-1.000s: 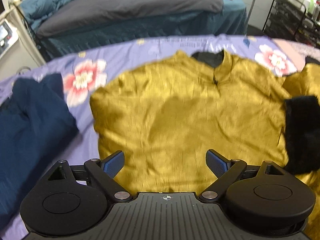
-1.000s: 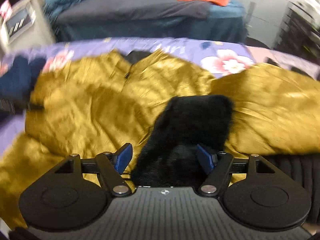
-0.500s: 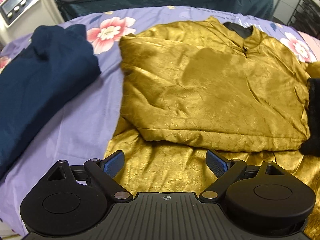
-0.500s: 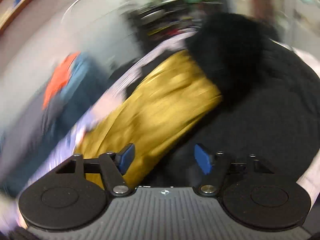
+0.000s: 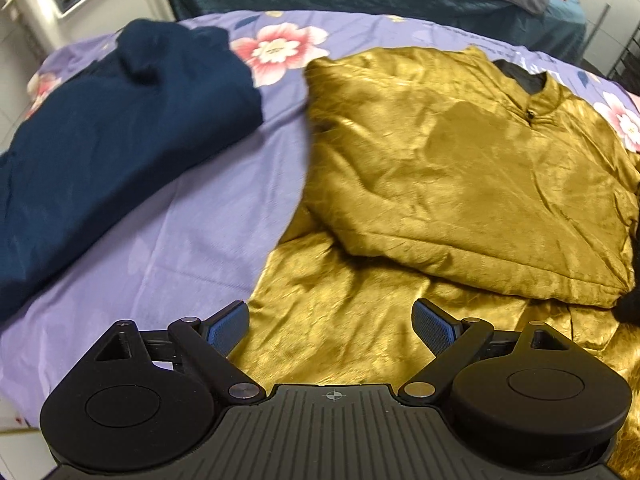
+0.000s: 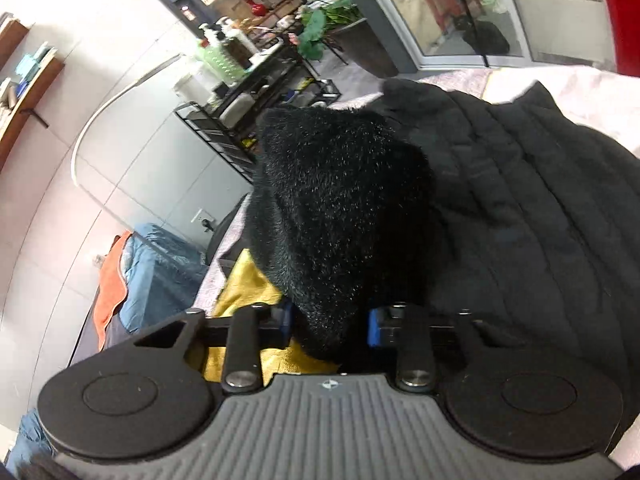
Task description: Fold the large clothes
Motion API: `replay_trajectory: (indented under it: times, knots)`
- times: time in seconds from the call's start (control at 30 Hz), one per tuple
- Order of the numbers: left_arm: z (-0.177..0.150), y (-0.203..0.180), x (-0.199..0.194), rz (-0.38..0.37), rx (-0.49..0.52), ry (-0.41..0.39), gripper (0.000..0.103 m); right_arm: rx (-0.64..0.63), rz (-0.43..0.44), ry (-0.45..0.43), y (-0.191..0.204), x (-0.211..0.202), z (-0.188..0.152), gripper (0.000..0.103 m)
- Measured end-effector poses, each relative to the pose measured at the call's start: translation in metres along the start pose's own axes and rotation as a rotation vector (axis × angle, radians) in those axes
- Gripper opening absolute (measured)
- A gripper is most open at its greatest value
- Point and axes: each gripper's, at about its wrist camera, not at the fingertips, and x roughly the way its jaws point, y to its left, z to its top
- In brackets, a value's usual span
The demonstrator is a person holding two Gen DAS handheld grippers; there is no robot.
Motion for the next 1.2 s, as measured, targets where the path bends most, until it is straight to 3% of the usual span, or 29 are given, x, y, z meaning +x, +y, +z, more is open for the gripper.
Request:
replay_trajectory:
  times: [0.17,0.27,0.37,0.5,0.67,0.73,0.83,0.9,0.93,1.0,1.07,1.2]
  knots:
    - [-0.005,0.008,0.002,0.002,-0.028,0.008,0.103,-0.233,0.087,-0.034,0.057,-0.02,-0.008,0.025]
    - [-0.005,0.014,0.001,0.006,-0.042,0.0,0.103,-0.41,0.204,-0.03,0.113,-0.033,-0.027,0.025]
    - [-0.003,0.025,-0.001,0.01,-0.077,-0.018,0.103,-0.597,0.359,0.009,0.18,-0.042,-0.069,0.025]
    - [-0.003,0.048,-0.009,0.034,-0.137,-0.054,0.103,-0.861,0.569,0.132,0.264,-0.052,-0.159,0.024]
    - [-0.011,0.076,-0.014,0.078,-0.183,-0.064,0.103,-1.2,0.731,0.259,0.326,-0.066,-0.304,0.024]
    - [-0.017,0.087,-0.015,0.089,-0.207,-0.059,0.103,-1.308,0.752,0.329,0.339,-0.072,-0.361,0.025]
    - [-0.025,0.096,-0.014,0.089,-0.231,-0.044,0.103,-1.545,0.73,0.373,0.334,-0.068,-0.444,0.034]
    - [-0.028,0.098,-0.012,0.079,-0.234,-0.034,0.103,-1.711,0.649,0.359,0.313,-0.067,-0.493,0.073]
    - [-0.028,0.096,-0.012,0.074,-0.232,-0.033,0.103,-1.781,0.611,0.352,0.3,-0.069,-0.511,0.076]
    - [-0.028,0.093,-0.013,0.062,-0.217,-0.04,0.103,-1.834,0.59,0.386,0.28,-0.077,-0.524,0.071]
    - [-0.026,0.089,-0.014,0.046,-0.204,-0.044,0.103,-1.785,0.638,0.429,0.267,-0.086,-0.511,0.074]
    - [-0.007,0.075,-0.022,-0.017,-0.182,-0.089,0.103,-1.627,0.644,0.406,0.254,-0.101,-0.446,0.084]
